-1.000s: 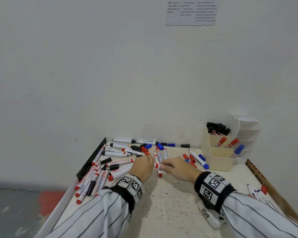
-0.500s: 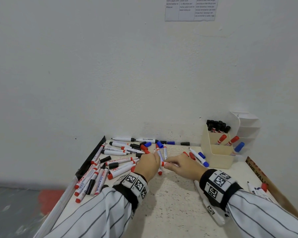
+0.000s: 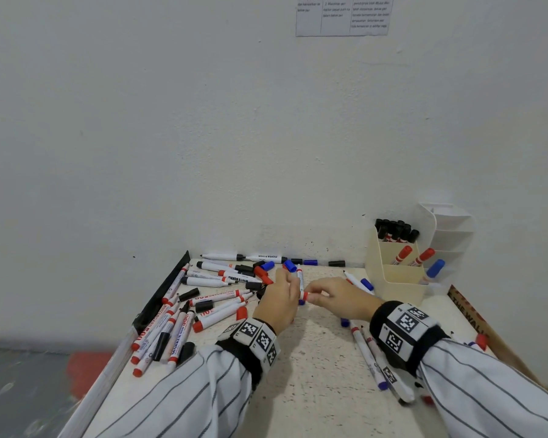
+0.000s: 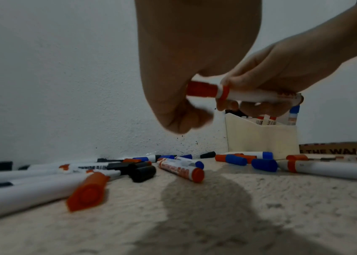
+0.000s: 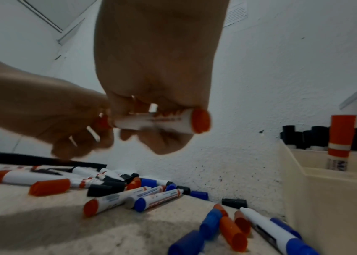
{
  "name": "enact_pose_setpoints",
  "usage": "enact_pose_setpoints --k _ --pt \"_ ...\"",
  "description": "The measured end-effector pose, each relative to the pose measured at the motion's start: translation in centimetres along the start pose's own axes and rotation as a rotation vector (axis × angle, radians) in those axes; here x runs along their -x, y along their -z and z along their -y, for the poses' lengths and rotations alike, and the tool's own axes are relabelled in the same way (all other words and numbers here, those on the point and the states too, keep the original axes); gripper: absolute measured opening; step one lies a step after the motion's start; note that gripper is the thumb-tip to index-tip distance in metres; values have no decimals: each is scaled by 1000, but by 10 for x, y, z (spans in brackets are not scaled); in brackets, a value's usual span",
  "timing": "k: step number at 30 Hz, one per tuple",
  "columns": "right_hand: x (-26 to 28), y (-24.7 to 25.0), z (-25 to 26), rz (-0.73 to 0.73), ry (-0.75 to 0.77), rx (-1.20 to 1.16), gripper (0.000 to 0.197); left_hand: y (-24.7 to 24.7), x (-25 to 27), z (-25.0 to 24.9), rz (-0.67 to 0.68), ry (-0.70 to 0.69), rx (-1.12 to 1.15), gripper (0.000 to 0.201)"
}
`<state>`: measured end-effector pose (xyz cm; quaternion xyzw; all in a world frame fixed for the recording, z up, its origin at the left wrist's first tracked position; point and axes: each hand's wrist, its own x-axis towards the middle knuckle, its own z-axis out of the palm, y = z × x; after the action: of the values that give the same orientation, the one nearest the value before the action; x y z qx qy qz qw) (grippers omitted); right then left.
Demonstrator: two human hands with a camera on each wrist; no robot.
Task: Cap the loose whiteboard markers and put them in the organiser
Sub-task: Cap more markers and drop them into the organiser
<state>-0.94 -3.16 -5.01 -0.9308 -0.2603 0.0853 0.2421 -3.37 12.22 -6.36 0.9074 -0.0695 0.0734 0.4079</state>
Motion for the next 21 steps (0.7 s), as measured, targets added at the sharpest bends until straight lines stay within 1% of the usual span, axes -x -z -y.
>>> enact_pose_setpoints --k 1,2,3,5,8,10,12,13,16,19,21 --pt "-1 5 -2 -46 -12 48 28 -3 0 -2 -16 34 114 21" --pt "-1 11 -6 -119 -35 80 27 -6 -1 -3 -14 72 193 27" --pt "-1 19 -9 -206 -63 89 26 -8 -2 -2 -6 97 206 33" --pt "2 39 -16 -407 -115 80 22 -12 -9 5 83 134 39 40" --pt "8 68 -30 -699 -160 -33 18 -17 -15 20 266 185 -239 34" --pt "12 83 -40 -827 -189 -136 25 -20 -16 25 341 175 -359 37" --pt "14 94 -51 -883 -233 -164 35 -21 -16 25 397 169 -436 40" --pt "15 97 -54 -898 -251 -158 35 -22 -17 24 413 169 -467 40" --pt "14 100 -65 -921 -267 -131 26 -22 -21 23 375 208 -485 33" --pt "10 97 -76 -980 -271 -50 16 -21 -22 21 319 233 -486 33" --pt "8 95 -83 -941 -309 -33 17 -20 -22 21 309 257 -492 34"
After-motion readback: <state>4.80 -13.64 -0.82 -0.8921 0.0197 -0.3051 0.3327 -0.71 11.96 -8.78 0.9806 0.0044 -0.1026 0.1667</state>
